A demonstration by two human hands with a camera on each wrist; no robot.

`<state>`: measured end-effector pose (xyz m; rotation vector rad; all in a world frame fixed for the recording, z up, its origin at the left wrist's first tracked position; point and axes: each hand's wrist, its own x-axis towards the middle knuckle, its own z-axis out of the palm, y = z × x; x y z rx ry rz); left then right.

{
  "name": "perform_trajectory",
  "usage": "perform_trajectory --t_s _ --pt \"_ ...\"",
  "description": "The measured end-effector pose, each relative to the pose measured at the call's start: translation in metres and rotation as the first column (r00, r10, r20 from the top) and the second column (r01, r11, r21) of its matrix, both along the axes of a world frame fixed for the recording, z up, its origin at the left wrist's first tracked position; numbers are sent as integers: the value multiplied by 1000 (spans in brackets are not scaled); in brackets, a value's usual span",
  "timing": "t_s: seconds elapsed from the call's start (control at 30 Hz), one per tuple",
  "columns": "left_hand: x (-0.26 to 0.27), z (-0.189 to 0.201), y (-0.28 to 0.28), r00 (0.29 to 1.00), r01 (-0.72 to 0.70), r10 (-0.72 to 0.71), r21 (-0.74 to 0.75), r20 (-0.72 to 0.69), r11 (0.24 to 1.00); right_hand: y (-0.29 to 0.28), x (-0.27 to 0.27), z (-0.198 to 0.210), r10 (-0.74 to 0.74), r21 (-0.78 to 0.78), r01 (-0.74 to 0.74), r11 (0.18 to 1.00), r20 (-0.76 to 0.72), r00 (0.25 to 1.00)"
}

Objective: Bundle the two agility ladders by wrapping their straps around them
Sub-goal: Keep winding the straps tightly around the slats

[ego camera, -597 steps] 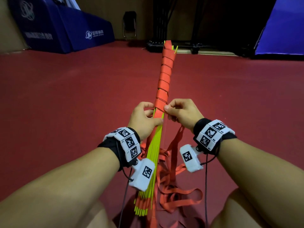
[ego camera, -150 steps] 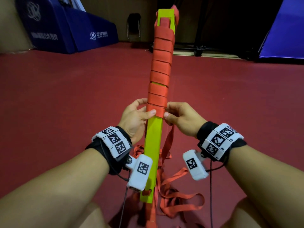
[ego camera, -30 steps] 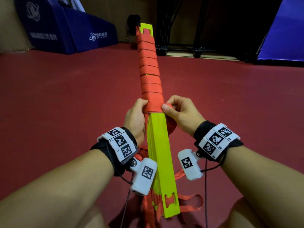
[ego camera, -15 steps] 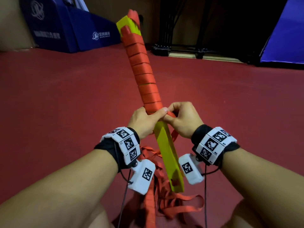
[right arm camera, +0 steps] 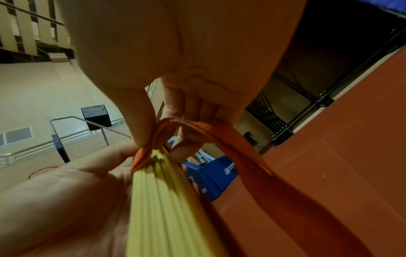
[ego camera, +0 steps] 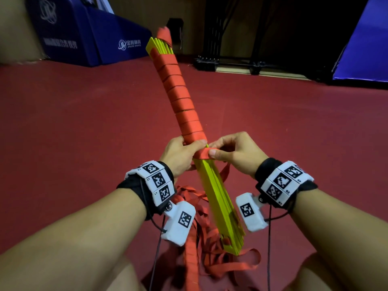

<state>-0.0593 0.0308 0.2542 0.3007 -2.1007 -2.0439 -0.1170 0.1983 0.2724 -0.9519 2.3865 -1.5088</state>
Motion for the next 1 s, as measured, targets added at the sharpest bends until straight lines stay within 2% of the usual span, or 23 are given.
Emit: perform_trajectory --t_s 0.17,0.37,0.6,0.77,1.0 --pt "0 1 2 998 66 -66 -65 -5 996 5 -5 0 11 118 1 993 -102 995" --pt "2 5 3 995 93 -94 -36 -21 995 4 -3 1 4 117 9 993 -114 993" --pt "2 4 0 997 51 -49 30 -60 998 -4 -1 2 -55 59 61 996 -104 993" --pt "-1 2 -4 996 4 3 73 -92 997 -19 -3 8 -106 129 129 983 -168 980" --pt "1 5 0 989 28 -11 117 -145 993 -17 0 -3 -115 57 122 991 -113 987"
